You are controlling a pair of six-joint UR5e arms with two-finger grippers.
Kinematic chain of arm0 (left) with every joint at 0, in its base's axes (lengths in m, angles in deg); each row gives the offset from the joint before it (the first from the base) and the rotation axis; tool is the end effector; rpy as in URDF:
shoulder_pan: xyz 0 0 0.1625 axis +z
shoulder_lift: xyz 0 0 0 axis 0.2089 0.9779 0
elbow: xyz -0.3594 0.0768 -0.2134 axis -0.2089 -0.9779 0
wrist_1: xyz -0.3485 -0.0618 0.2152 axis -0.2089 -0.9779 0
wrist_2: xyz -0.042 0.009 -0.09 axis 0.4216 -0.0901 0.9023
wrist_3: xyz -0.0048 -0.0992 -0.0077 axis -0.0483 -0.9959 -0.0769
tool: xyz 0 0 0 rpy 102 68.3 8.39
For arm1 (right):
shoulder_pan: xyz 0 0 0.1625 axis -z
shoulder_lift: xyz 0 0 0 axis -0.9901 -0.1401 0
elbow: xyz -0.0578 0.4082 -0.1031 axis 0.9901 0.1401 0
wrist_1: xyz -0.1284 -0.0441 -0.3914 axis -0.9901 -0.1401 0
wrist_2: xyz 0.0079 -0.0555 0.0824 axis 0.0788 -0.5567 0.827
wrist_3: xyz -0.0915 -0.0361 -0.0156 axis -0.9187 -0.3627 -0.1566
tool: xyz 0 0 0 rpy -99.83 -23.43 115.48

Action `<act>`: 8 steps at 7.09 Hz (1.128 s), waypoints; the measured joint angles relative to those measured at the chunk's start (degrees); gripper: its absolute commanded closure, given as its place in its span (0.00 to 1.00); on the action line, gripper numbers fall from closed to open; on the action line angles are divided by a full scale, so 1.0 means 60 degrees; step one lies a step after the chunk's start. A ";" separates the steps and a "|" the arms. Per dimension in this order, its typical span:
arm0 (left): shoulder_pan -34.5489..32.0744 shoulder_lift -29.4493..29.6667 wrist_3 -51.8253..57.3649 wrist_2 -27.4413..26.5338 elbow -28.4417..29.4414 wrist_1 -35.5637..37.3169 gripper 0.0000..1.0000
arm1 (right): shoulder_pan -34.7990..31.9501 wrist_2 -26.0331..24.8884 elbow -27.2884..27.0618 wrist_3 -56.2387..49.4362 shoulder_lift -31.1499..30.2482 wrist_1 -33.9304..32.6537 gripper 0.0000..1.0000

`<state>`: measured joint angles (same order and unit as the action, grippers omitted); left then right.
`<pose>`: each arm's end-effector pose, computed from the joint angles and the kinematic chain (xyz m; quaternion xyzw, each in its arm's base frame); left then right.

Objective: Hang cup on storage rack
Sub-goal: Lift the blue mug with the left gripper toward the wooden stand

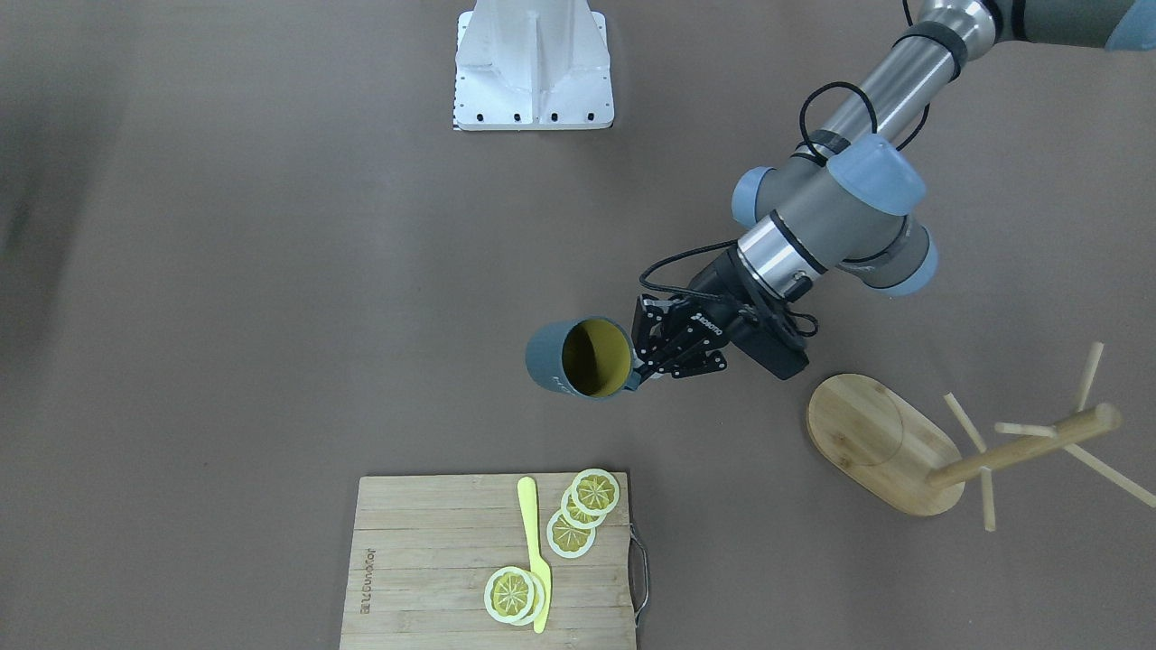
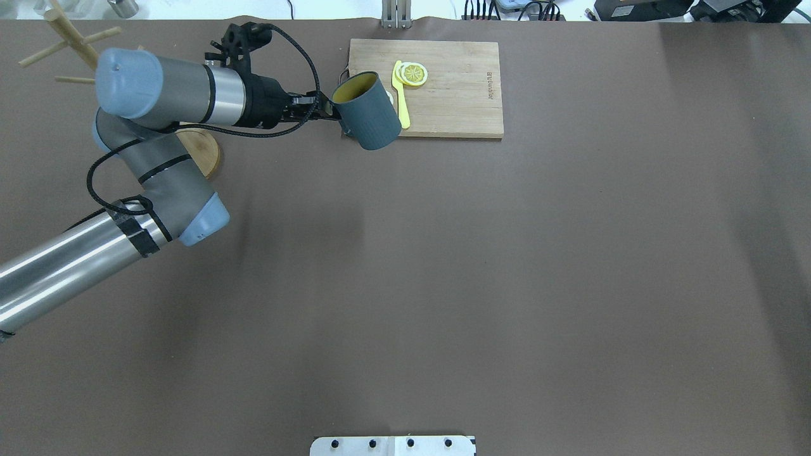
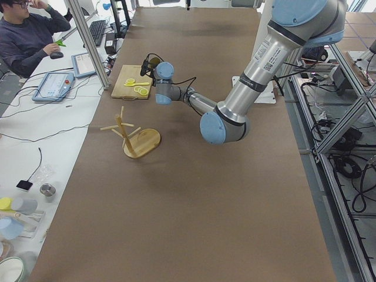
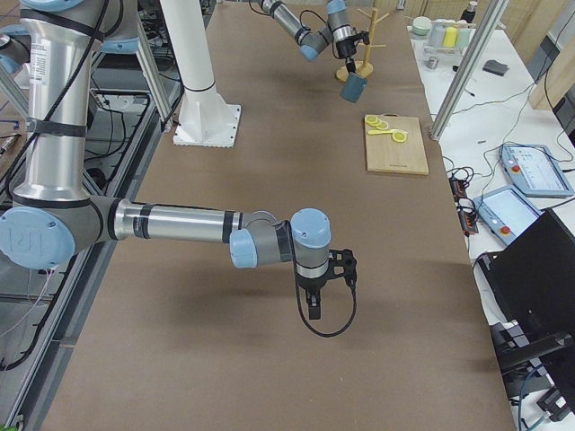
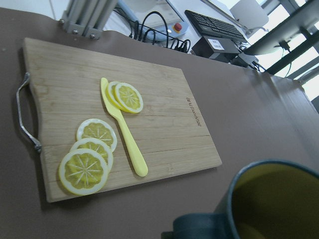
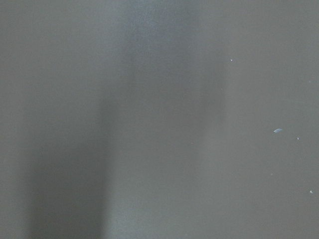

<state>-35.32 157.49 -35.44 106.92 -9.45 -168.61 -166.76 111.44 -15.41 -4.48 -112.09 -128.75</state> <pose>0.4180 -0.5837 0.2634 0.1947 0.6859 -0.0531 0.6991 0.0321 -0.4492 0.6630 0.0568 -0.3273 -0.0313 0.9427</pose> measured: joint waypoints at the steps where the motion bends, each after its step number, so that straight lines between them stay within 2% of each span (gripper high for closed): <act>1: -0.0362 -0.0047 -0.1150 0.0389 0.0000 -0.0010 1.00 | 0.0000 0.0000 0.0023 -0.0001 0.0020 0.0007 0.00; 3: -0.0658 -0.0095 -0.3072 0.0570 0.0000 -0.0419 1.00 | 0.0000 -0.0001 0.0050 0.0000 0.0037 0.0006 0.00; 4: -0.0685 -0.0178 -0.4072 0.0518 0.0000 -0.1004 1.00 | 0.0000 -0.0001 0.0050 0.0000 0.0043 0.0009 0.00; 8: -0.0554 -0.0599 -0.8597 -0.0937 0.0106 -0.3925 1.00 | 0.0000 -0.0001 0.0045 0.0000 0.0040 0.0013 0.00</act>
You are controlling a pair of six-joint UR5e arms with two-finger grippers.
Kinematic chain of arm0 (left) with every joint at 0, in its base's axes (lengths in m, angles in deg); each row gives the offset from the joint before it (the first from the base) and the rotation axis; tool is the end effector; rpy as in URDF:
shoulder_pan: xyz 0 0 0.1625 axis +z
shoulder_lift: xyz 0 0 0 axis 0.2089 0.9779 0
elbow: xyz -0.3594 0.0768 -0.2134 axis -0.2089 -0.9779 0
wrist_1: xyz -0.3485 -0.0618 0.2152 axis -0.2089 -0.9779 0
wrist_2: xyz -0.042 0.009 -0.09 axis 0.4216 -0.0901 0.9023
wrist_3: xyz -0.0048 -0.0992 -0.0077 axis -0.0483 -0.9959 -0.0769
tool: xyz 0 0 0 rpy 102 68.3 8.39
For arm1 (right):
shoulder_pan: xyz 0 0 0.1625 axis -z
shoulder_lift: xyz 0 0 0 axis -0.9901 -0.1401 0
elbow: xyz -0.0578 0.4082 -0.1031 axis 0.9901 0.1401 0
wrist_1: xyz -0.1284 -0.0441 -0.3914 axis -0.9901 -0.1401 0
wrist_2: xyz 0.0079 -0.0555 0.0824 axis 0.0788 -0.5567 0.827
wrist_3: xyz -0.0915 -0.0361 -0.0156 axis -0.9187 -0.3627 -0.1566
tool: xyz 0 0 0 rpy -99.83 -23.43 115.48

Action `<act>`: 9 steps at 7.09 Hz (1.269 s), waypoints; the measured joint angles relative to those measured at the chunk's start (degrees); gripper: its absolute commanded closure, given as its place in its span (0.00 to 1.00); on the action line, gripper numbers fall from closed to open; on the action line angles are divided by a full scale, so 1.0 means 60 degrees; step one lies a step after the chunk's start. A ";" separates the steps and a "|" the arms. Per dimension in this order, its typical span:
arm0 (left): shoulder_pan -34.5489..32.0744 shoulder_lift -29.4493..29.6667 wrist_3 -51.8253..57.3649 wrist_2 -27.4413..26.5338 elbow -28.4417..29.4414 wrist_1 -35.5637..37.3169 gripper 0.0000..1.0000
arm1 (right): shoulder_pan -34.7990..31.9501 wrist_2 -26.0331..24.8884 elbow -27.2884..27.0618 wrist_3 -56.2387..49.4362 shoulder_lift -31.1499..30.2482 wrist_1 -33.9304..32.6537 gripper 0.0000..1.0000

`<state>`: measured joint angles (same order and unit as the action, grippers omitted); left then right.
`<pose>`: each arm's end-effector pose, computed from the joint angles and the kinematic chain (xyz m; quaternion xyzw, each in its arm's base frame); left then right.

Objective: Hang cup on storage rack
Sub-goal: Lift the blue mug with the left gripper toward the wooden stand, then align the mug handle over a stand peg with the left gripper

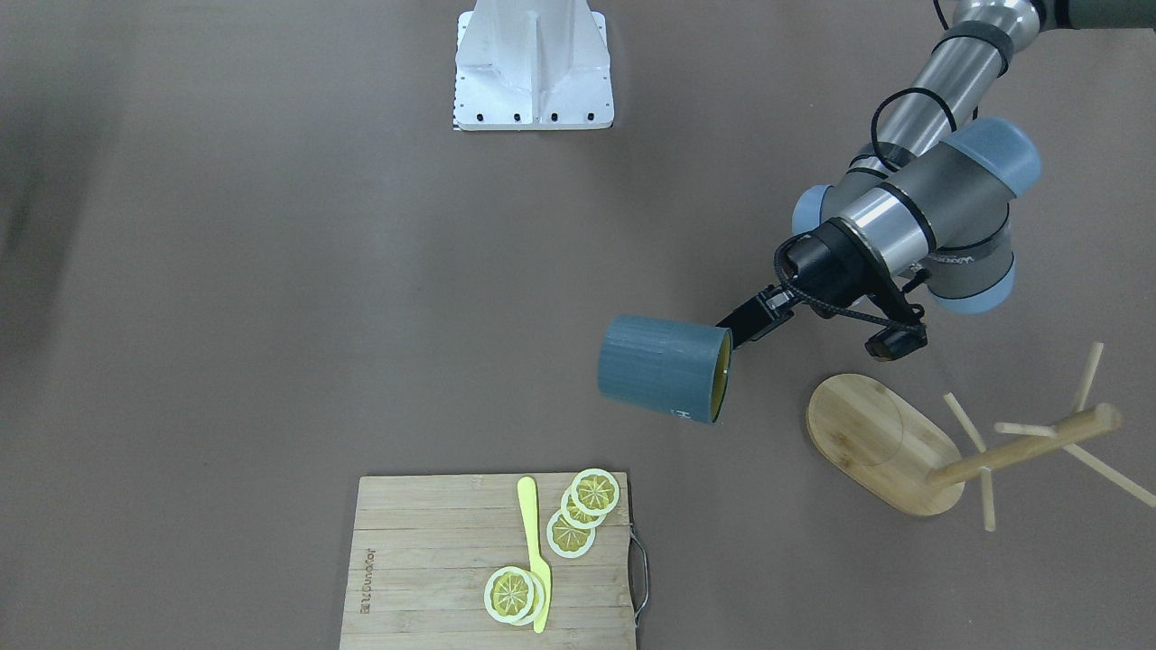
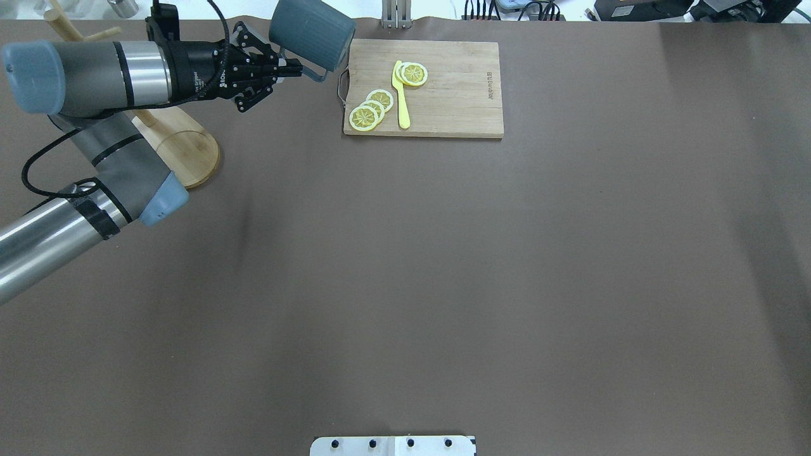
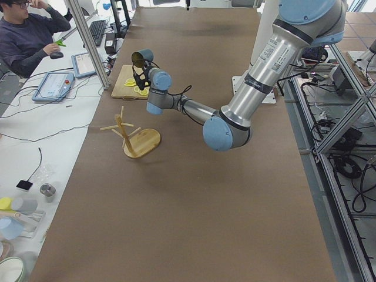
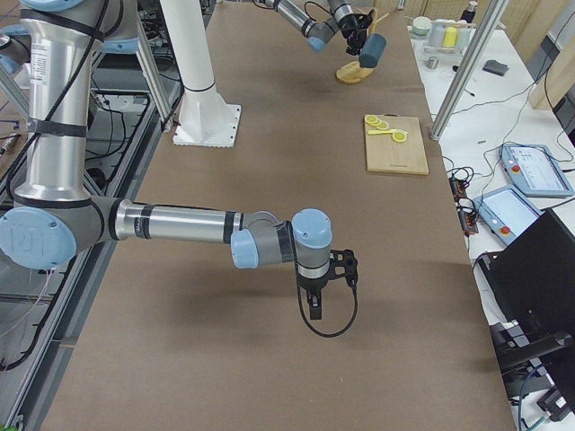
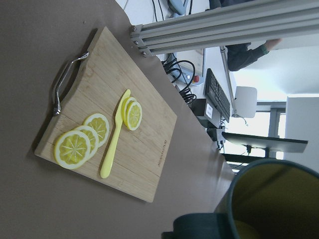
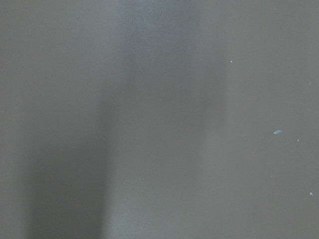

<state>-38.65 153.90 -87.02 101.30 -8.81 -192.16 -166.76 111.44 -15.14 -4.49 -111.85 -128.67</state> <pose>0.3466 -0.5760 0.2820 -0.0351 0.8129 -0.2934 0.5018 0.0319 -0.4510 0.6634 0.0572 -0.3273 -0.0315 0.9426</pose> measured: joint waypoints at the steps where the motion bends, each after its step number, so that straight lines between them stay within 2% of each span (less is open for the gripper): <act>1: 0.0099 -0.0065 -0.1176 -0.0583 0.0044 -0.0568 1.00 | 0.0000 0.0000 -0.0005 0.0000 -0.0001 0.0000 0.00; 5: 0.0657 -0.0322 -0.4875 -0.2846 0.0666 -0.2442 1.00 | 0.0000 0.0000 -0.0039 0.0000 -0.0002 0.0000 0.00; 9: 0.0756 -0.1027 -0.7183 -0.3985 0.1084 -0.3987 1.00 | 0.0000 -0.0003 -0.0080 0.0000 0.0019 0.0014 0.00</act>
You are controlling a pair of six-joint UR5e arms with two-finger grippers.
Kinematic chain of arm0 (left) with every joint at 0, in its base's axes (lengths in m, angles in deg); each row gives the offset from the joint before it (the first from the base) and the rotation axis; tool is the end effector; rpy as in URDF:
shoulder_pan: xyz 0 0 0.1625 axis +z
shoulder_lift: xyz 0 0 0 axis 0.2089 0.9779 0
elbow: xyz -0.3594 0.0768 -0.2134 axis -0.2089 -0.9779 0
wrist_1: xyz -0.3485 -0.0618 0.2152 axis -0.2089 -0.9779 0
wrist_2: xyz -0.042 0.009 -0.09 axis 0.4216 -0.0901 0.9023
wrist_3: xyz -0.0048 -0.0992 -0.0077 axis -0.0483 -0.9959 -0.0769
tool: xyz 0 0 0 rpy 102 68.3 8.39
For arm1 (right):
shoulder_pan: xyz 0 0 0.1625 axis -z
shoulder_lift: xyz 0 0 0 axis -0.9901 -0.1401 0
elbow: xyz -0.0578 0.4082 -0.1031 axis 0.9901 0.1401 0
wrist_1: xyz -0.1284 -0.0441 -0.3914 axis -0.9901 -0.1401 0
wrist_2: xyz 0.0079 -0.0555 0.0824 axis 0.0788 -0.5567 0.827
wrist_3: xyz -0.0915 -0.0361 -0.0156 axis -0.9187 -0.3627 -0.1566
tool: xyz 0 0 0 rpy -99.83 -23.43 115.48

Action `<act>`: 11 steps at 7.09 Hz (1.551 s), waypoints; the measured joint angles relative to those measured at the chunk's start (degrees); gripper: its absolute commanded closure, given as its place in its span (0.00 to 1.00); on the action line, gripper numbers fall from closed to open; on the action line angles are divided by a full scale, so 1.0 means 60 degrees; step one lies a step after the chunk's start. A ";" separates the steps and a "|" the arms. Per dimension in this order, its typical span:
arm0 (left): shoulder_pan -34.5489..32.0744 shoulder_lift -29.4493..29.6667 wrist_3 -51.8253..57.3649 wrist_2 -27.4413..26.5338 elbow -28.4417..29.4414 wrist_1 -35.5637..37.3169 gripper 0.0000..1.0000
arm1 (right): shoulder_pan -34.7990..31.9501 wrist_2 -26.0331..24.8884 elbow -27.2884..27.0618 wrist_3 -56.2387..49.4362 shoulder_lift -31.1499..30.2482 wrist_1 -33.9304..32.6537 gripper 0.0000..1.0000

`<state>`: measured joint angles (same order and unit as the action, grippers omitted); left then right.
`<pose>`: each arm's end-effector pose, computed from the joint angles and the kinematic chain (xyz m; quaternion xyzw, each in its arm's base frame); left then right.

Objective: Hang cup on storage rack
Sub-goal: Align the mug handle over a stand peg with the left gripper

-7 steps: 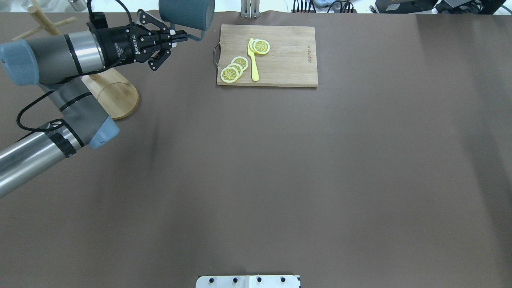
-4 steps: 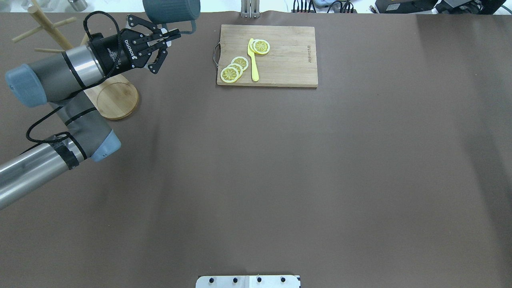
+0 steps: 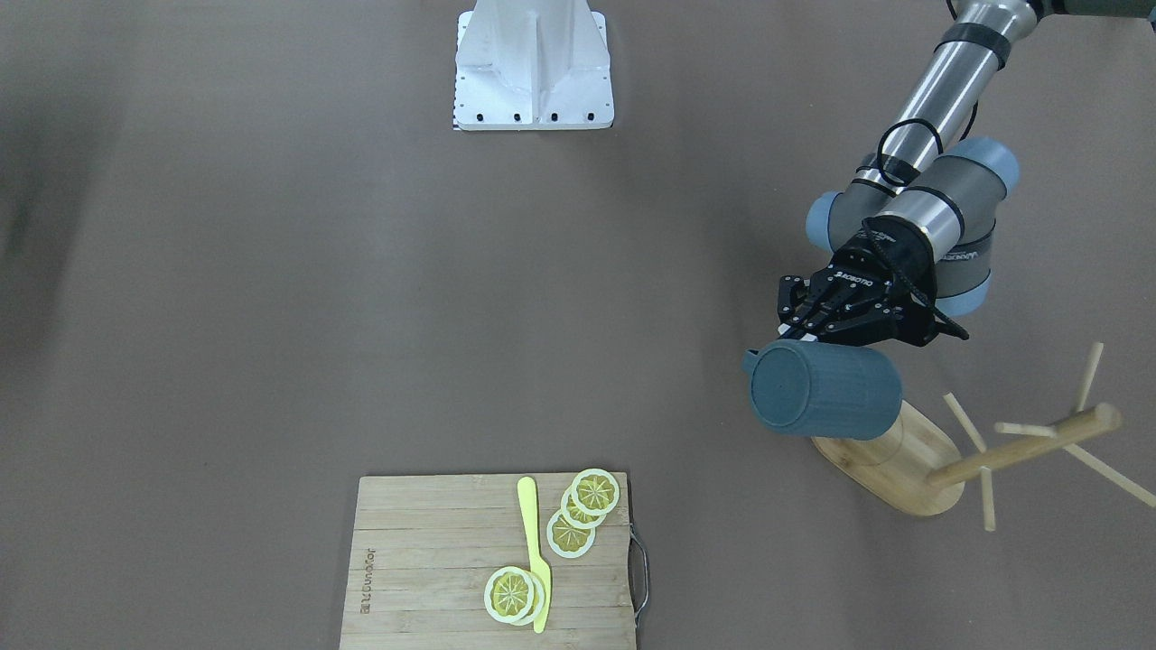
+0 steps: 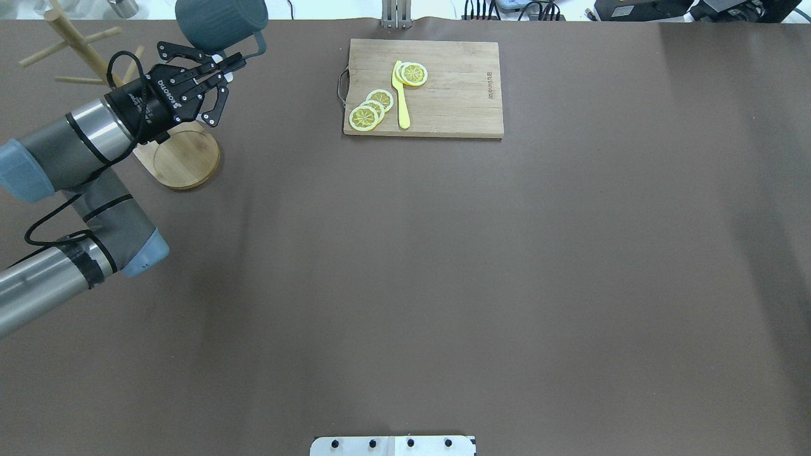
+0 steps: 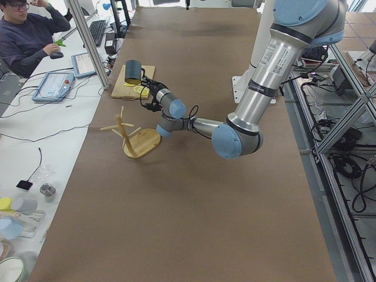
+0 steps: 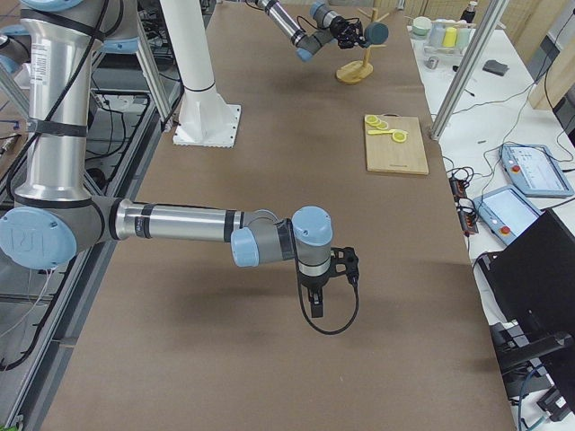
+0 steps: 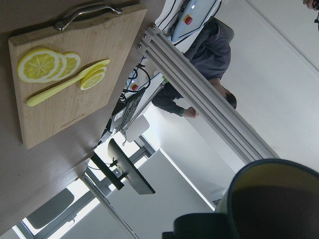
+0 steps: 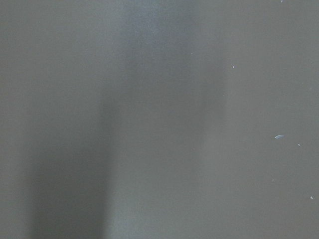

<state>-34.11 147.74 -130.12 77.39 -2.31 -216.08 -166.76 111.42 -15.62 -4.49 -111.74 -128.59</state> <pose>0.3309 -0.5429 0.3792 -0.2712 0.8299 -0.4489 0.1904 0.0318 -0.4527 0.6582 0.0628 -0.3275 -0.0334 0.9422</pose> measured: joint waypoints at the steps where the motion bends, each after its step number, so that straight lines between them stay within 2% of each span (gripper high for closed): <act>1: -0.0002 -0.0086 -0.0380 -0.0237 0.0233 -0.0393 1.00 | 0.0000 -0.0007 -0.0003 0.0000 0.0005 0.0001 0.00; 8: -0.0038 -0.0774 -0.0820 -0.1102 0.1083 -0.2037 1.00 | 0.0000 -0.0069 -0.0004 0.0000 0.0018 0.0001 0.00; 11: -0.0043 -0.0859 -0.0794 -0.1460 0.1372 -0.2194 1.00 | 0.0000 -0.0194 -0.0004 0.0000 0.0010 0.0001 0.00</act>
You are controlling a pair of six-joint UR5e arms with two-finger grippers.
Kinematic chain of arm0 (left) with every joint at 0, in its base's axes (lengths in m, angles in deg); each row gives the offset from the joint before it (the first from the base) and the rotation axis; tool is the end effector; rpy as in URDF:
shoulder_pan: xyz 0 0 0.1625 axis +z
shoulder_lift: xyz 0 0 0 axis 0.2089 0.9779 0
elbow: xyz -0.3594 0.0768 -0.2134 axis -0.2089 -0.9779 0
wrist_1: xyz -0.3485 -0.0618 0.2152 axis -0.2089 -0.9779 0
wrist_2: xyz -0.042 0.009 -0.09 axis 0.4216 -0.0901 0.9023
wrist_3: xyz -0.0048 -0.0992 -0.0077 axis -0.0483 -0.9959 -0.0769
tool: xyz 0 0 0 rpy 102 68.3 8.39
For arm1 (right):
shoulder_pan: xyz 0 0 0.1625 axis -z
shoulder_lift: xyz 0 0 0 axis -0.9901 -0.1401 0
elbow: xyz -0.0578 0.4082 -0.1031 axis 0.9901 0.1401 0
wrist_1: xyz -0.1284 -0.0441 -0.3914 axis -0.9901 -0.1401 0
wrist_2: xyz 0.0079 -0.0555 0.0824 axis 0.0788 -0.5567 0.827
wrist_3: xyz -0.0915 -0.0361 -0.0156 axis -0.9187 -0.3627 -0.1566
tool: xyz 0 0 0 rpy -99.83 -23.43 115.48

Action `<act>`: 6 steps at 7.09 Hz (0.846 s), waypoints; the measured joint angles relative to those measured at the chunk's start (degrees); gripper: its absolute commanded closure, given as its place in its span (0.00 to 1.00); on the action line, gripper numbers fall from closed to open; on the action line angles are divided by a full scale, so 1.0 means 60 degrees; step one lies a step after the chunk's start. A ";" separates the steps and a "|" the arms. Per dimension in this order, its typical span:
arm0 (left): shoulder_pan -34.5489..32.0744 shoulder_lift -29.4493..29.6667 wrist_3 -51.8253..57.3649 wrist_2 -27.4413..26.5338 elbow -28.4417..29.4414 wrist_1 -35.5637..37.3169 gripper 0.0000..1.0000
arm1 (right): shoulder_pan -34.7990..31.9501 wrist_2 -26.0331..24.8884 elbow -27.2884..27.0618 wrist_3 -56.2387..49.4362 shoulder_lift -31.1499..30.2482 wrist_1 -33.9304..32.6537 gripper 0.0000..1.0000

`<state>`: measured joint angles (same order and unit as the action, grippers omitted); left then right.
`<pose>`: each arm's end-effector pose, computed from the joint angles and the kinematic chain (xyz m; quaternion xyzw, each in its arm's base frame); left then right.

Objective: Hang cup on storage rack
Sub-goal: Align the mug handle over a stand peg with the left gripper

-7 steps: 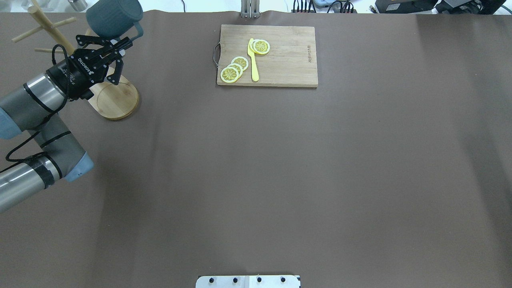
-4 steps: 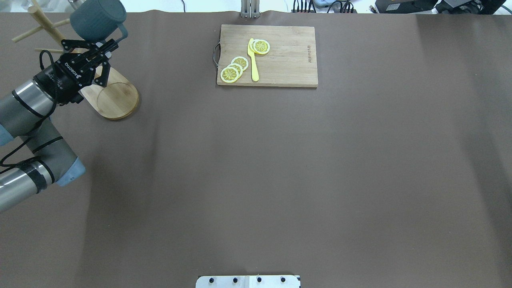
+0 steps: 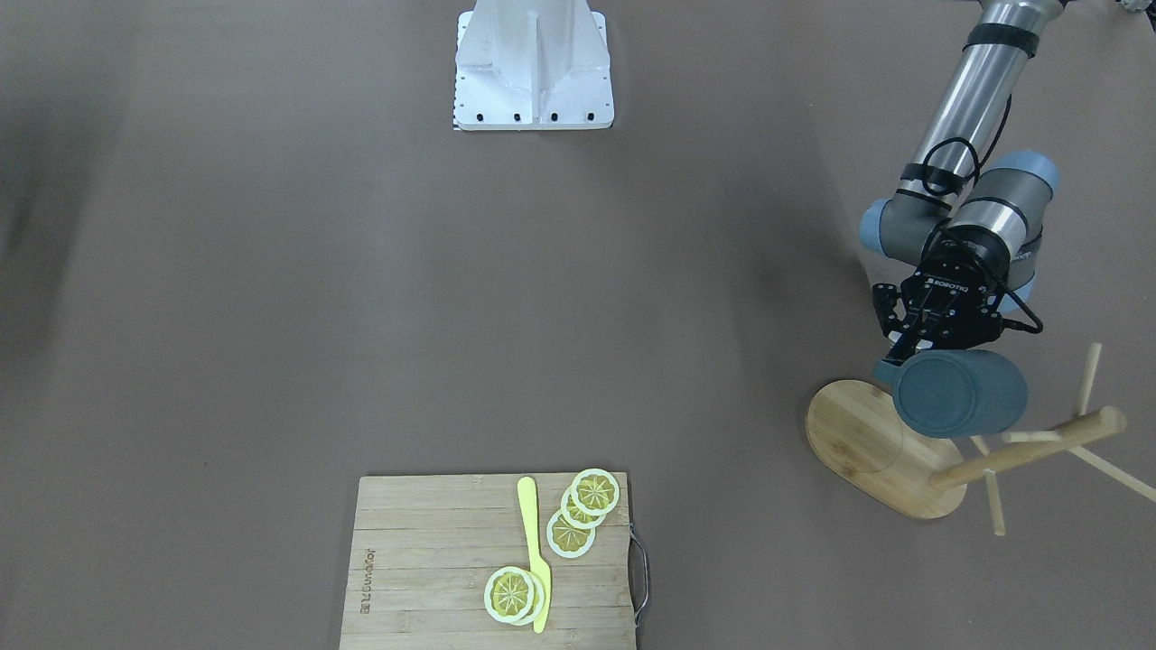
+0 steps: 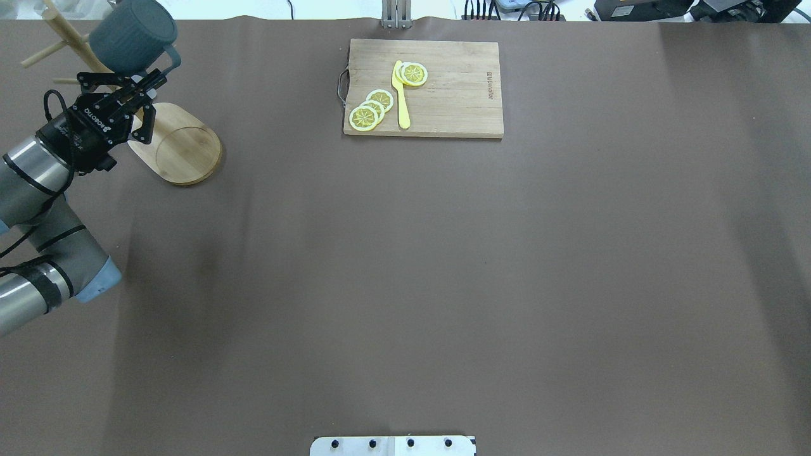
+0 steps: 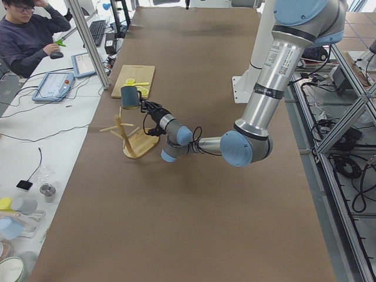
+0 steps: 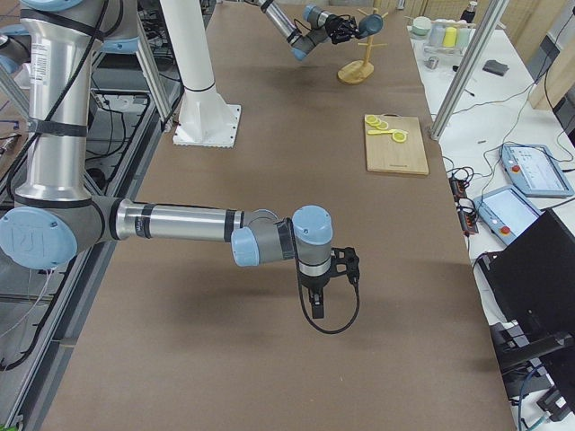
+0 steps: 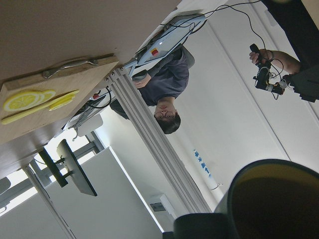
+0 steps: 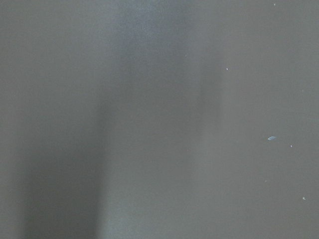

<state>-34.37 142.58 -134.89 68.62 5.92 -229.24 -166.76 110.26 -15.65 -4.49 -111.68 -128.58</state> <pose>0.2892 -0.5251 0.4877 -0.2670 0.8274 -0.4819 0.1089 0.0333 -0.4536 0.6586 0.0647 -0.3180 -0.0327 0.9453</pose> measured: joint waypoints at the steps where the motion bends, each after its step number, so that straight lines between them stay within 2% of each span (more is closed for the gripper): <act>1: 0.0003 0.0034 0.0002 -0.0105 0.0039 0.0000 1.00 | 0.0000 -0.0015 0.0000 0.0000 -0.0005 0.0000 0.00; 6: 0.0019 0.0312 0.0143 -0.0240 -0.0030 0.0054 1.00 | 0.0000 -0.0023 -0.0012 0.0000 -0.0016 0.0000 0.00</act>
<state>-34.26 144.46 -134.03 67.18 5.74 -228.92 -166.76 110.12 -15.72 -4.49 -111.77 -128.59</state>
